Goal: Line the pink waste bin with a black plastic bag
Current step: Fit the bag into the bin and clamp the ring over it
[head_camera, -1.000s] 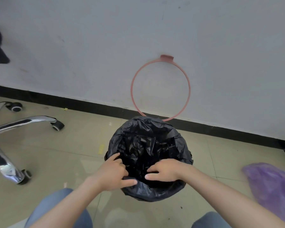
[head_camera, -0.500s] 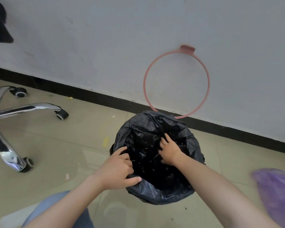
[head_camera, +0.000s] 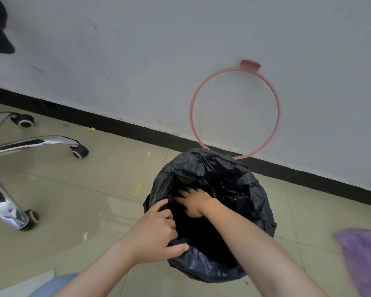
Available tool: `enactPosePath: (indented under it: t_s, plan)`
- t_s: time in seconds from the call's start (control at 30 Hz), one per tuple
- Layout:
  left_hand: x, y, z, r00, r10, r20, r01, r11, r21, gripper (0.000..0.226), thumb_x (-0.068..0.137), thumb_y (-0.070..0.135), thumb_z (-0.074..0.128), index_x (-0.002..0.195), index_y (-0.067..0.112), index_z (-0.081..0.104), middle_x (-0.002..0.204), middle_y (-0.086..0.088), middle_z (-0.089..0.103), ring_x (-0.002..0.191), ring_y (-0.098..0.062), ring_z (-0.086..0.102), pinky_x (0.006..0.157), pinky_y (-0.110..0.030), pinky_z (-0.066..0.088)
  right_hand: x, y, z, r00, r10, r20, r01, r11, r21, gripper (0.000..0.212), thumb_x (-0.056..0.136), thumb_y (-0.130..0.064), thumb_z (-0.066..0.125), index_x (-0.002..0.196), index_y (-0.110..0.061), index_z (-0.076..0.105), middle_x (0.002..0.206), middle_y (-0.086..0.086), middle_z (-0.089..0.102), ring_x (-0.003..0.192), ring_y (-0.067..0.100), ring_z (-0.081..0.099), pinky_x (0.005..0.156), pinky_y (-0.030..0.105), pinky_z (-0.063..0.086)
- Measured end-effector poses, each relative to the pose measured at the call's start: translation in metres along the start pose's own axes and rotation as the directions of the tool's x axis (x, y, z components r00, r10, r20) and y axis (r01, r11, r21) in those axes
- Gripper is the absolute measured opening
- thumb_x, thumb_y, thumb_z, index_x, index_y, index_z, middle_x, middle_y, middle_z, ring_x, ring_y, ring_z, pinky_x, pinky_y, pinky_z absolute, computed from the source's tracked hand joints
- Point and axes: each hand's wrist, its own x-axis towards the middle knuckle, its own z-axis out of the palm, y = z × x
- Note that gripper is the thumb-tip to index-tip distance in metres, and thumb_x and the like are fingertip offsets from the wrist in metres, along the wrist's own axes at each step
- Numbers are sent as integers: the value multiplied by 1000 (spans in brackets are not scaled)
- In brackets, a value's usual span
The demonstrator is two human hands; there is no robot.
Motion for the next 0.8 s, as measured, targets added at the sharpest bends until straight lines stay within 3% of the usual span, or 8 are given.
enactPosePath:
  t_s: [0.13, 0.27, 0.43, 0.53, 0.63, 0.67, 0.73, 0.8]
  plan:
    - [1, 1, -5, 997, -24, 67, 24, 1000, 12, 54, 78, 61, 38, 47, 28, 67, 43, 15, 57, 61, -3, 56, 105, -35, 33, -59, 5, -5, 997, -73, -7, 73, 997, -29, 53, 96, -32, 37, 145, -20, 21, 157, 11, 10, 143, 30, 13, 115, 43, 20]
    - [3, 3, -19, 987, -25, 160, 24, 1000, 5, 63, 83, 63, 28, 48, 28, 67, 46, 14, 58, 61, -5, 56, 99, -36, 46, -130, 15, 4, 992, -100, 80, 94, 992, 83, 50, 96, -47, 29, 134, -18, 45, 140, 11, 47, 132, 29, 37, 110, 43, 24]
    - [11, 7, -38, 904, 26, 427, 15, 996, -92, 107, 56, 82, -1, 97, 9, 67, 92, -6, 66, 101, -23, 47, 116, -37, 0, -154, 24, 36, 964, 25, 264, -46, 996, 73, 87, 84, -71, 7, 118, -11, 59, 122, 15, 61, 118, 31, 49, 110, 44, 24]
    - [10, 6, -41, 894, 36, 447, -12, 998, -55, 105, 52, 88, 7, 91, 11, 68, 84, -4, 65, 95, -22, 50, 115, -41, 11, -156, 23, 39, 975, 39, 219, -74, 985, 155, 88, 83, -73, 8, 111, -10, 63, 112, 15, 66, 108, 32, 55, 100, 41, 35]
    - [8, 2, -33, 939, 43, 340, -34, 999, -31, 94, 60, 89, 10, 68, 18, 71, 60, 3, 63, 75, -17, 58, 107, -46, 35, -164, 33, 9, 986, 115, -122, -54, 906, 420, 55, 93, -55, 29, 109, -14, 62, 111, 7, 66, 104, 26, 58, 87, 38, 44]
    - [10, 2, -32, 936, 52, 349, -36, 998, -52, 96, 58, 89, 11, 73, 16, 72, 64, 0, 65, 78, -20, 58, 110, -47, 29, -165, 40, -5, 925, 214, -315, -41, 879, 475, 43, 95, -46, 36, 113, -16, 60, 116, 4, 64, 108, 23, 56, 89, 36, 44]
    - [14, 4, -35, 921, 40, 388, -12, 997, -74, 106, 51, 89, 12, 90, 11, 71, 81, -6, 68, 94, -24, 54, 115, -40, 9, -160, 63, -36, 653, 474, -591, -40, 800, 598, 32, 95, -29, 45, 120, -13, 57, 127, 5, 59, 119, 23, 48, 98, 36, 39]
    - [17, 4, -33, 919, 23, 394, 7, 997, -74, 110, 47, 89, 12, 98, 10, 69, 89, -8, 67, 101, -24, 51, 113, -34, -2, -143, 96, -63, 402, 729, -555, -45, 621, 783, 38, 93, -21, 48, 128, -6, 49, 136, 15, 48, 128, 30, 38, 104, 39, 33]
